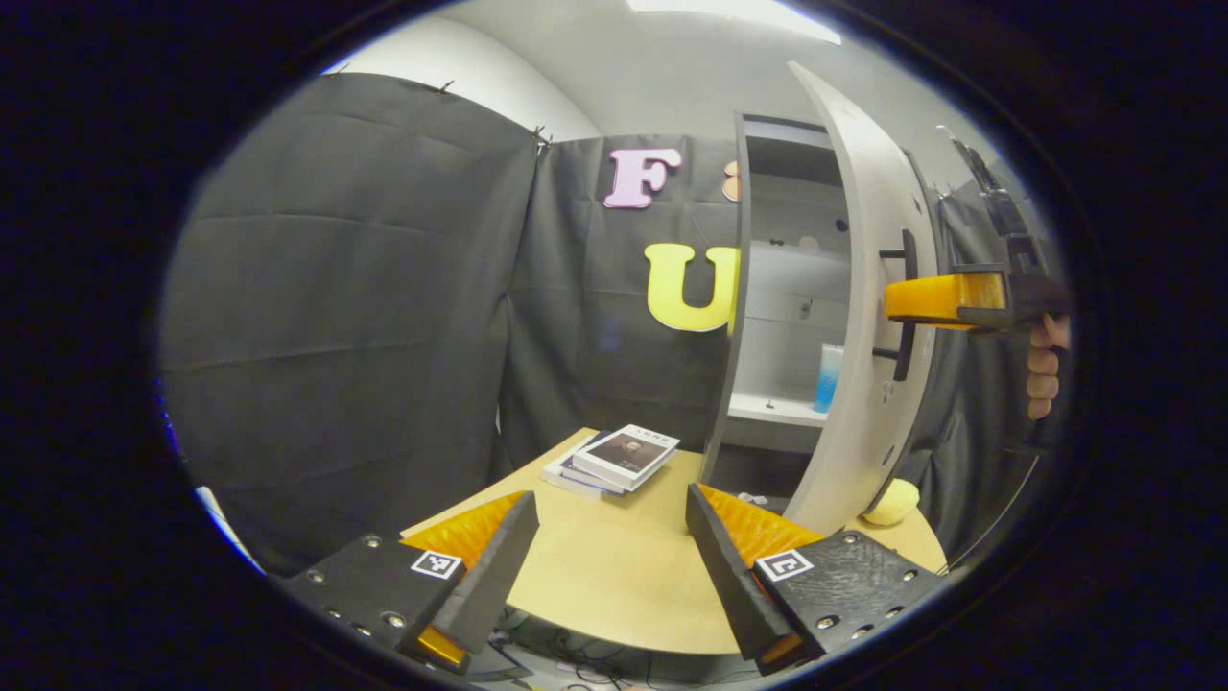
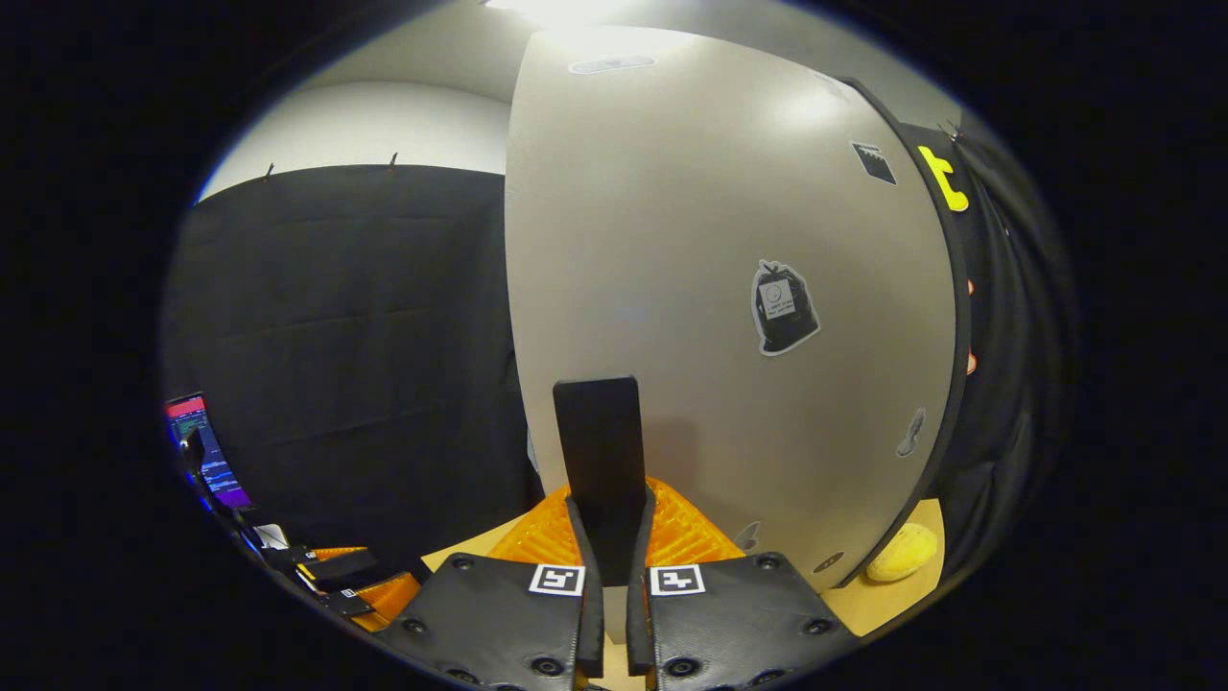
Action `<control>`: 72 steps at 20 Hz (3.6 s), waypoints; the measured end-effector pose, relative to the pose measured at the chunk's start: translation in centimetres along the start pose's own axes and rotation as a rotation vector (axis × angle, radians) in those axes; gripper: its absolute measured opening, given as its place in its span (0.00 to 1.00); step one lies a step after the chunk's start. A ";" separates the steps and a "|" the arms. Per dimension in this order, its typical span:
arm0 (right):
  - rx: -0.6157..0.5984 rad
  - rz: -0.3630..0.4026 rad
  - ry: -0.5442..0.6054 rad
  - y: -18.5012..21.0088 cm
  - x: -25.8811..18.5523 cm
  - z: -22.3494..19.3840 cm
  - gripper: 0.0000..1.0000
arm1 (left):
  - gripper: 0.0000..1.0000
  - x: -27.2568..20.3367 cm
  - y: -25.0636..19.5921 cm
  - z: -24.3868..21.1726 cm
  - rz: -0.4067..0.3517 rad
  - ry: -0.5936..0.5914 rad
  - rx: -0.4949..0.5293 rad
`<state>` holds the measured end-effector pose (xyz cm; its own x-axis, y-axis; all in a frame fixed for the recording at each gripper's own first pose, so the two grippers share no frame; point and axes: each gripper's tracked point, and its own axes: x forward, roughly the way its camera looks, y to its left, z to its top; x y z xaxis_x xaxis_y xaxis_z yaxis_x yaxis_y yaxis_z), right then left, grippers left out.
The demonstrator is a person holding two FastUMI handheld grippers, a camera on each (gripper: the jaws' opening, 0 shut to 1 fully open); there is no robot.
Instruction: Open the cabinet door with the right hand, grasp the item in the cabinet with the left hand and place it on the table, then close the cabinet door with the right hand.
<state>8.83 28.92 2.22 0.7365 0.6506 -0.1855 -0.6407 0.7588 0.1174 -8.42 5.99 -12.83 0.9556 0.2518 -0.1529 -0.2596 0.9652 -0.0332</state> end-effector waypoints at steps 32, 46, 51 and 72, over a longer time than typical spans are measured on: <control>0.152 -0.322 -0.095 -7.4 -5.2 0.5 0.09 | 0.95 0.4 -24.0 -2.9 -0.489 0.058 0.135; 0.433 -0.642 -0.122 -6.5 -7.7 -1.7 0.02 | 0.92 15.3 -23.6 0.6 -0.693 0.088 0.117; 0.460 -0.880 -0.178 -7.2 -11.8 -1.8 0.02 | 0.92 20.4 -23.8 2.0 -0.773 0.062 0.141; 0.173 -1.062 -0.185 -24.5 -14.3 3.0 0.45 | 0.95 28.1 -32.4 7.4 -0.749 0.006 0.124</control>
<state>14.58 1.12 4.89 0.9264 -0.3551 -0.1252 0.3696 0.9211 0.1226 27.86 -17.65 -8.78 0.8696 -0.4739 -0.1388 0.4761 0.8792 -0.0189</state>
